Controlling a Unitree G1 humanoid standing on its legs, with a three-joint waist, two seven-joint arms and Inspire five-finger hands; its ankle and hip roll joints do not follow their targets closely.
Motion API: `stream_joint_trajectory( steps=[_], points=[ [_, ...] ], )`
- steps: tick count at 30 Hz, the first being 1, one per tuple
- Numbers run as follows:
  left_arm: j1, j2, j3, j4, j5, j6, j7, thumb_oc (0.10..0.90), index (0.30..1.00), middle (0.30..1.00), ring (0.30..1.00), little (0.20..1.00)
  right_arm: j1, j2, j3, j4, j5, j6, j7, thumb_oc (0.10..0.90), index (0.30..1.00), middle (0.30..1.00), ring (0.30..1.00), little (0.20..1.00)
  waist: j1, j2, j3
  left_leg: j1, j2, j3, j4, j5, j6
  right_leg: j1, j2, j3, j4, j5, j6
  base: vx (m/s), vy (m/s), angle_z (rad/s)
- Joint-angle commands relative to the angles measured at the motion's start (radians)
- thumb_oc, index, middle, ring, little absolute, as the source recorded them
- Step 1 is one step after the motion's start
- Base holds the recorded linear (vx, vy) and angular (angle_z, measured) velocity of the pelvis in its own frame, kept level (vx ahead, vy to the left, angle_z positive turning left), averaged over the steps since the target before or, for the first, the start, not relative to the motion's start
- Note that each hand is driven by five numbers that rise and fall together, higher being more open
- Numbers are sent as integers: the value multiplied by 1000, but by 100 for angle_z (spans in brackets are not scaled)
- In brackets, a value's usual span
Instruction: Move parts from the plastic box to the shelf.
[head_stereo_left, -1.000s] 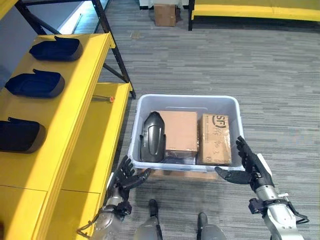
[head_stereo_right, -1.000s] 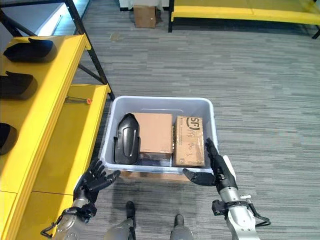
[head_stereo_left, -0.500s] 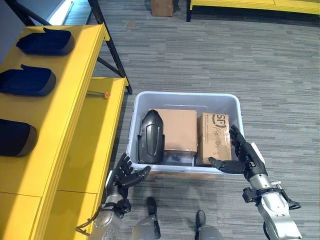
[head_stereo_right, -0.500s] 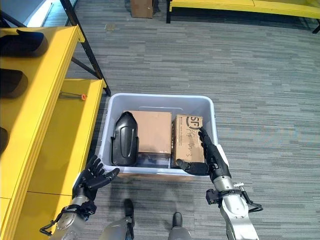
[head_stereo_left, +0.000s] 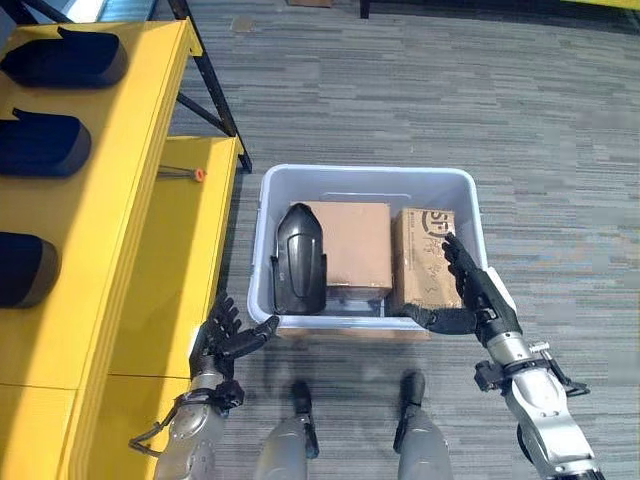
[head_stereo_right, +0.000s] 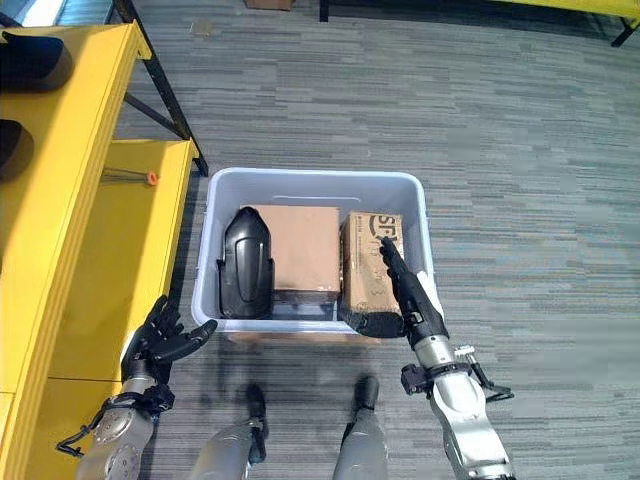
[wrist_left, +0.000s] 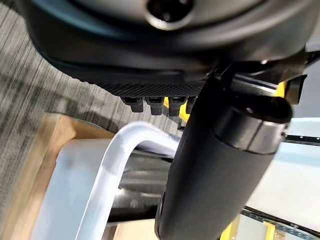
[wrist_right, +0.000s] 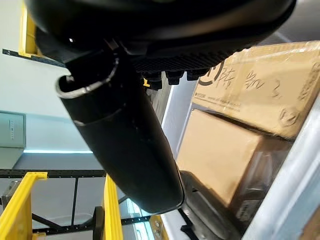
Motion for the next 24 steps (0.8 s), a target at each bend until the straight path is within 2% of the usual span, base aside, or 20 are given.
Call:
stream_joint_trajectory(
  steps=[1,4,8,12,15,18,19,21,22,24],
  points=[
    [28,23,22,-130,6,-78,-39,900,1000,1000,1000,1000,-71,-45,-74,-107,17,-93,-10,900,1000,1000,1000,1000,5,-21,-72,22,103,-15,56,-71,-34,45,21,-32,-7,-39,5,79,-168,20],
    [30,20,15,-128,8,-69,-54,900,1000,1000,1000,1000,-73,-57,-81,-108,15,-94,-9,900,1000,1000,1000,1000,-3,-10,-96,39,125,-18,-4,-31,-55,58,42,-42,-6,-63,-5,58,-111,-7],
    [39,15,13,-134,6,-63,-66,900,1000,1000,1000,1000,-92,-78,-84,-120,2,-95,-13,900,1000,1000,1000,1000,1,-1,-107,69,136,-12,-37,-18,-62,80,56,-49,-13,-76,-10,55,-65,3],
    [48,11,6,-138,0,-59,-81,900,1000,1000,1000,1000,-165,-120,-83,-140,-15,-104,-25,900,1000,1000,1000,1000,10,-2,-119,89,134,-7,-69,-5,-63,81,57,-45,-13,-76,-9,34,-21,-4],
    [54,13,-1,-143,-8,-59,-93,900,1000,1000,1000,1000,-261,-185,-75,-150,-51,-111,-49,900,1000,1000,1000,1000,22,-2,-124,93,132,-7,-75,-4,-62,86,55,-48,-11,-78,-9,7,-1,-2],
    [68,29,-13,-157,-25,-62,-102,900,1000,1000,1000,1000,-407,-295,-42,-149,-100,-120,-81,900,1000,1000,1000,1000,41,-4,-120,90,127,-16,-75,-6,-62,87,52,-54,-5,-82,-7,-7,-3,6],
    [76,48,-23,-165,-42,-61,-107,900,1000,1000,1000,1000,-522,-402,14,-105,-142,-113,-104,900,1000,1000,1000,1000,58,-8,-114,81,123,-24,-74,-1,-64,88,47,-62,-2,-80,-6,-19,1,10],
    [75,46,-22,-165,-42,-61,-107,900,1000,1000,1000,1000,-529,-403,18,-101,-142,-114,-106,900,1000,1000,1000,1000,55,-8,-115,77,122,-25,-76,4,-63,85,46,-63,-4,-76,-7,-34,-3,13],
    [83,64,-24,-171,-59,-63,-112,900,1000,1000,1000,1000,-652,-511,91,-61,-168,-103,-109,900,1000,1000,1000,1000,74,-12,-104,61,117,-36,-73,10,-64,84,40,-74,0,-76,-8,-46,-8,17],
    [89,84,-26,-170,-71,-67,-112,900,1000,1000,1000,1000,-783,-593,193,-36,-196,-93,-96,900,1000,1000,1000,1000,95,-15,-88,49,115,-48,-68,11,-67,83,35,-87,10,-80,-8,-59,-9,17]
  ],
)
